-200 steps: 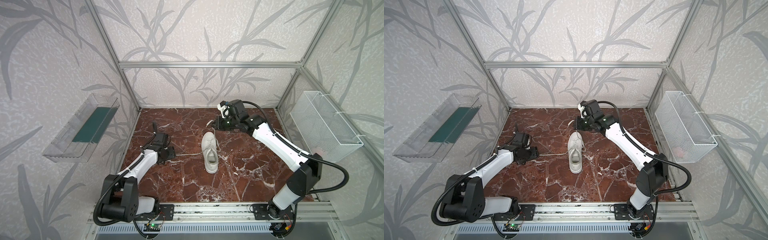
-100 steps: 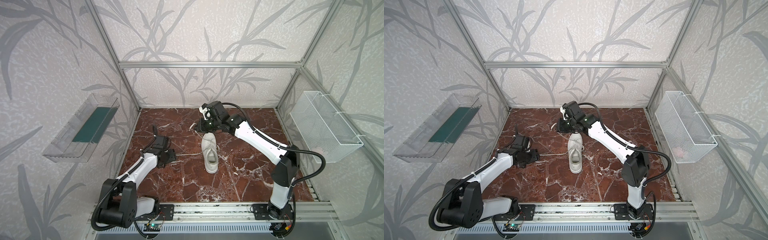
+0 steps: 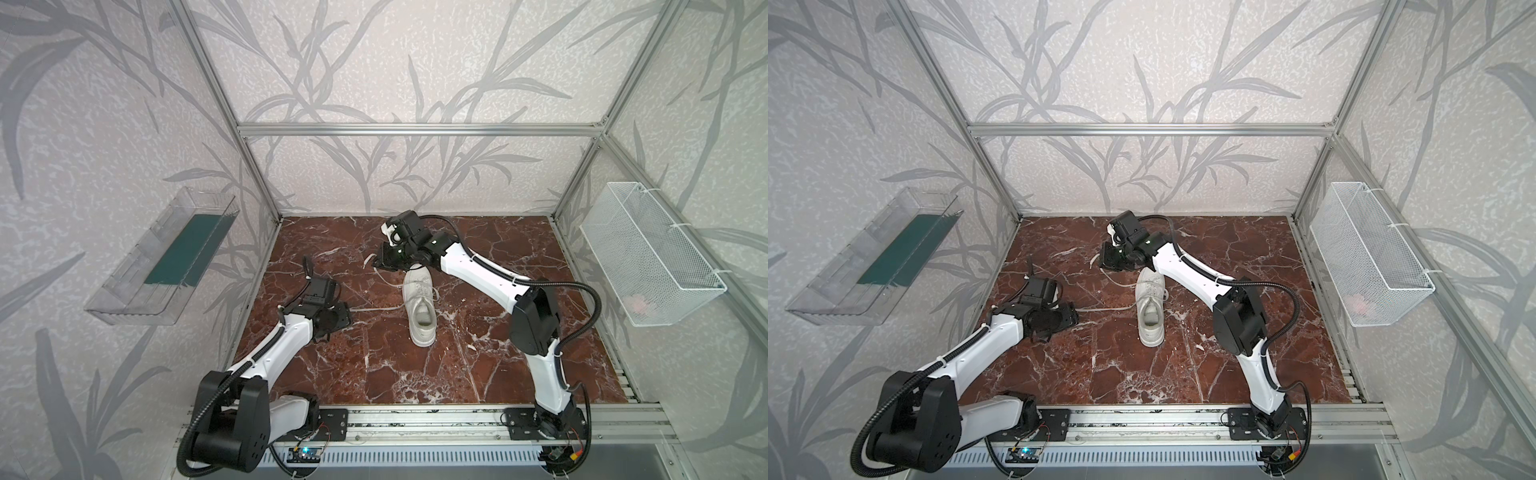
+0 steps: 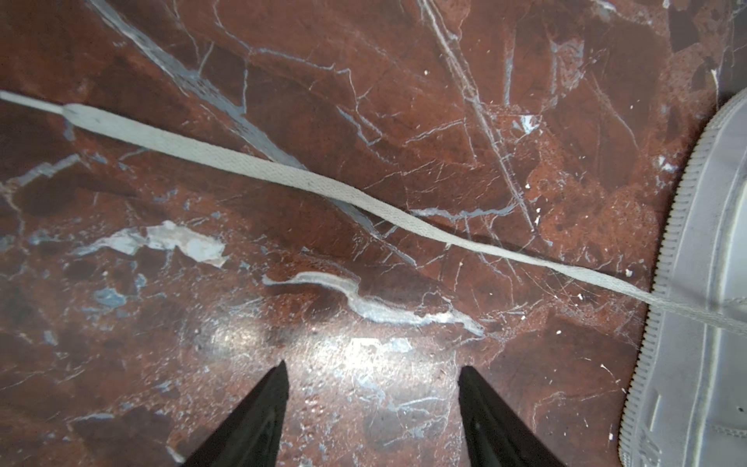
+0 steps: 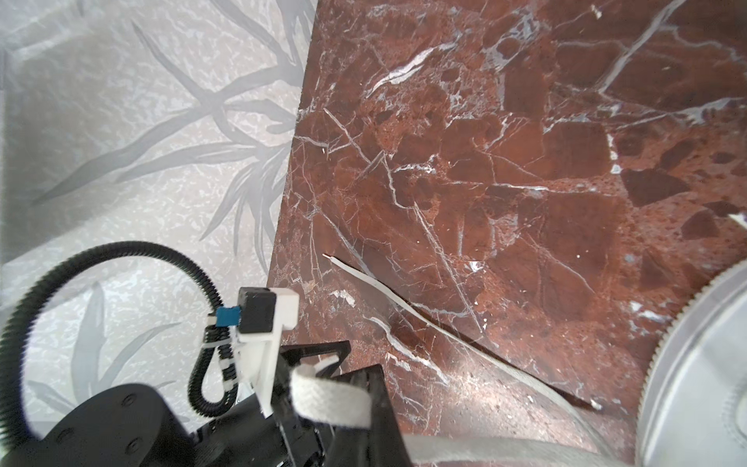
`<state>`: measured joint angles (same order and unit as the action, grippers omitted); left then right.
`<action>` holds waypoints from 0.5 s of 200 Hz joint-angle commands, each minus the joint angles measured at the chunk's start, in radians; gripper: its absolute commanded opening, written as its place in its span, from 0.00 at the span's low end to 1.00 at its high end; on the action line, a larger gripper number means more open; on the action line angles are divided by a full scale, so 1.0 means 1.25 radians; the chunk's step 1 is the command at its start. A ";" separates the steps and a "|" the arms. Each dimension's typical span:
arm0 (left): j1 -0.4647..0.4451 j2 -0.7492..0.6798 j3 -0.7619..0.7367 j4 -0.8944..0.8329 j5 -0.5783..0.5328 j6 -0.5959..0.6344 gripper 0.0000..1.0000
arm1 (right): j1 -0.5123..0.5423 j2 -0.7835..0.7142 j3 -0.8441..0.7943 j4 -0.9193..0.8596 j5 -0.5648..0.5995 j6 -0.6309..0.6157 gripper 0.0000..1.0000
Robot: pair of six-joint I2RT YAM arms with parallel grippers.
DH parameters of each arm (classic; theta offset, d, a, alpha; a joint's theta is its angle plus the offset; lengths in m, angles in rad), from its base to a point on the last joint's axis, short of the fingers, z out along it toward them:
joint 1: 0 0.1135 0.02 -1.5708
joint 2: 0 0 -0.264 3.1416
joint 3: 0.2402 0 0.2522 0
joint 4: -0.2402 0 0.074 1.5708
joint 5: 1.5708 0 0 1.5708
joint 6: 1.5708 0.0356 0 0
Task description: Tie the shoes
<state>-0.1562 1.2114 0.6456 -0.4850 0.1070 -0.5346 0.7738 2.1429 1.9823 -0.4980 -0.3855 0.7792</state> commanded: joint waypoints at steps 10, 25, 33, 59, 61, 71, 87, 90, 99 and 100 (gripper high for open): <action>-0.003 -0.019 -0.013 -0.012 -0.005 -0.017 0.69 | 0.011 0.078 0.095 -0.008 -0.025 0.011 0.00; -0.003 -0.020 -0.015 -0.011 -0.004 -0.020 0.69 | 0.013 0.121 0.137 -0.027 -0.028 0.014 0.00; -0.003 -0.018 -0.016 -0.010 -0.002 -0.019 0.69 | 0.013 0.142 0.157 -0.031 -0.033 0.018 0.00; -0.003 -0.012 -0.018 -0.010 -0.006 -0.017 0.69 | 0.014 0.186 0.192 -0.041 -0.024 0.024 0.00; -0.003 -0.011 -0.018 -0.010 -0.006 -0.018 0.69 | 0.014 0.189 0.194 -0.042 -0.021 0.025 0.00; -0.003 -0.010 -0.018 -0.010 -0.005 -0.019 0.69 | 0.014 0.203 0.199 -0.040 -0.012 0.029 0.00; -0.003 -0.013 -0.021 -0.008 -0.006 -0.019 0.69 | 0.014 0.232 0.232 -0.040 -0.019 0.046 0.00; -0.003 -0.012 -0.021 -0.009 -0.007 -0.018 0.69 | 0.014 0.239 0.238 -0.039 -0.023 0.050 0.00; -0.003 -0.014 -0.021 -0.011 -0.008 -0.018 0.69 | 0.015 0.257 0.261 -0.041 -0.029 0.057 0.00; -0.003 -0.014 -0.021 -0.012 -0.008 -0.019 0.69 | 0.015 0.260 0.263 -0.042 -0.029 0.057 0.00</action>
<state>-0.1566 1.2064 0.6319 -0.4862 0.1070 -0.5426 0.7868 2.4149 2.2364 -0.5282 -0.4091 0.8211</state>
